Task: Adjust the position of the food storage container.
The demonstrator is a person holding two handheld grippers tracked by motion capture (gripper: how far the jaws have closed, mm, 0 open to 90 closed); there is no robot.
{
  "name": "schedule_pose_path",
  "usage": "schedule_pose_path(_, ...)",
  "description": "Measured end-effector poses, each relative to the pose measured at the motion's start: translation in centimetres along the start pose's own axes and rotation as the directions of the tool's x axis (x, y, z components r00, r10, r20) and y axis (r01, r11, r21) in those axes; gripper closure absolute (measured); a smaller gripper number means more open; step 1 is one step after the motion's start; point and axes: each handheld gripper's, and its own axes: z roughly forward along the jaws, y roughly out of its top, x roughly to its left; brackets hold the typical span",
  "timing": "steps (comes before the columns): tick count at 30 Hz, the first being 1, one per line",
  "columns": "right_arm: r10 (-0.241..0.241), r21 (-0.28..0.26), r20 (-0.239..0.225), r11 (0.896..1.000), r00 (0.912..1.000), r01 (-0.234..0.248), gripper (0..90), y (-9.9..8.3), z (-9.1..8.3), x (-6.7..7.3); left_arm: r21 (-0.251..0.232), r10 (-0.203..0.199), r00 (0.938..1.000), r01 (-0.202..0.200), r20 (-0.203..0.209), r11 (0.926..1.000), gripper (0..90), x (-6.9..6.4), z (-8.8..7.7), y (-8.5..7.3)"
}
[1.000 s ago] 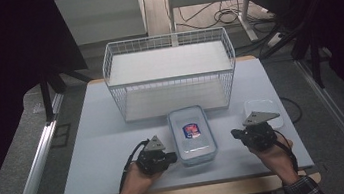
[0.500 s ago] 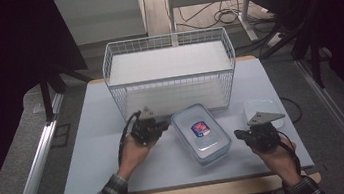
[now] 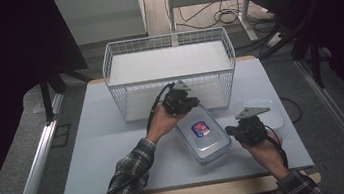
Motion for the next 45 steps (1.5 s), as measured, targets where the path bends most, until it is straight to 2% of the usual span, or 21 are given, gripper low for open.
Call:
schedule_pose_path(4,-0.005,0.001,0.003,1.000,1.0000,0.005,88.4,-0.1,0.2,0.0,0.070,0.048,0.9988,-0.048,0.003,0.9964,84.2,-0.6,1.6,1.3)
schedule_pose_path(6,-0.006,0.000,0.004,1.000,1.0000,0.006,88.4,-0.1,0.1,0.0,0.100,0.063,0.9979,-0.064,0.008,0.9930,84.4,-0.9,2.6,1.7)
schedule_pose_path(7,-0.009,-0.002,0.005,1.000,1.0000,0.009,88.4,-0.1,0.1,0.0,0.115,0.056,0.9984,-0.056,0.003,0.9918,84.8,-1.2,3.0,1.8)
schedule_pose_path(10,-0.012,-0.008,0.001,1.000,0.9999,0.012,88.3,-0.1,-0.1,0.1,0.189,0.095,0.9952,-0.089,-0.023,0.9780,86.0,-1.3,4.0,1.8)
schedule_pose_path(11,-0.011,-0.010,-0.001,1.000,0.9999,0.011,88.3,-0.1,-0.2,0.1,0.197,0.107,0.9937,-0.099,-0.032,0.9755,86.4,-1.3,4.2,1.7)
schedule_pose_path(12,-0.010,-0.010,-0.004,1.000,0.9999,0.010,88.2,-0.1,-0.3,0.1,0.187,0.093,0.9953,-0.086,-0.026,0.9786,87.2,-1.2,4.2,1.6)
schedule_pose_path(14,-0.014,-0.017,-0.009,1.000,0.9999,0.013,88.1,-0.1,-0.6,0.1,0.199,0.102,0.9940,-0.092,-0.040,0.9758,89.6,-1.2,4.1,1.6)
schedule_pose_path(16,-0.019,-0.025,-0.008,1.000,0.9998,0.019,88.2,-0.1,-0.9,0.2,0.222,0.113,0.9916,-0.096,-0.063,0.9702,89.9,-1.2,3.8,1.6)
schedule_pose_path(19,-0.021,-0.037,-0.005,0.999,0.9998,0.020,88.2,-0.2,-1.5,0.3,0.235,0.127,0.9861,-0.099,-0.107,0.9670,89.9,-1.3,3.0,1.0)
schedule_pose_path(20,-0.021,-0.040,-0.005,0.999,0.9998,0.021,88.2,-0.2,-1.6,0.2,0.249,0.136,0.9835,-0.103,-0.119,0.9631,90.0,-1.1,2.5,0.7)
schedule_pose_path(28,-0.032,-0.041,-0.031,0.999,0.9990,0.030,88.2,-0.5,-2.0,0.7,0.258,0.121,0.9700,-0.064,-0.211,0.9641,89.9,-0.5,-2.0,-2.7)
schedule_pose_path(32,-0.052,-0.030,-0.057,0.998,0.9970,0.051,88.0,-0.5,-1.8,1.5,0.235,0.072,0.9697,-0.016,-0.233,0.9718,89.9,-0.2,-4.8,-4.6)
schedule_pose_path(34,-0.064,-0.026,-0.076,0.998,0.9951,0.062,87.9,-0.6,-1.7,2.0,0.195,0.024,0.9744,0.021,-0.223,0.9806,90.0,-0.2,-6.2,-5.5)
schedule_pose_path(35,-0.070,-0.024,-0.085,0.997,0.9939,0.068,87.9,-0.6,-1.7,2.2,0.212,0.016,0.9783,0.029,-0.207,0.9769,89.9,-0.3,-6.8,-5.8)
schedule_pose_path(36,-0.076,-0.022,-0.095,0.997,0.9926,0.074,87.8,-0.6,-1.6,2.5,0.209,0.009,0.9783,0.035,-0.207,0.9774,89.9,-0.5,-7.3,-6.4)
schedule_pose_path(37,-0.078,-0.020,-0.105,0.997,0.9913,0.077,87.8,-0.7,-1.6,2.8,0.200,0.018,0.9756,0.027,-0.219,0.9794,89.9,-0.5,-8.0,-6.8)
schedule_pose_path(38,-0.083,-0.017,-0.116,0.996,0.9898,0.082,87.8,-0.8,-1.6,3.0,0.168,0.000,0.9726,0.041,-0.232,0.9849,89.8,-0.4,-8.6,-7.4)
schedule_pose_path(40,-0.090,-0.009,-0.124,0.996,0.9882,0.090,87.8,-1.1,-1.6,3.5,0.123,-0.047,0.9684,0.079,-0.245,0.9893,89.7,0.3,-9.9,-8.4)
schedule_pose_path(41,-0.088,-0.004,-0.130,0.996,0.9876,0.088,87.9,-1.3,-1.7,3.6,0.108,-0.077,0.9645,0.107,-0.253,0.9883,89.6,0.7,-10.2,-9.1)
schedule_pose_path(43,-0.081,0.011,-0.150,0.996,0.9854,0.084,87.9,-1.9,-1.7,4.0,0.112,-0.112,0.9613,0.144,-0.252,0.9833,89.5,1.3,-10.4,-10.5)
schedule_pose_path(45,-0.076,0.030,-0.160,0.996,0.9842,0.082,88.7,-2.3,-1.5,4.5,0.100,-0.139,0.9725,0.159,-0.187,0.9822,89.3,1.6,-10.1,-12.0)
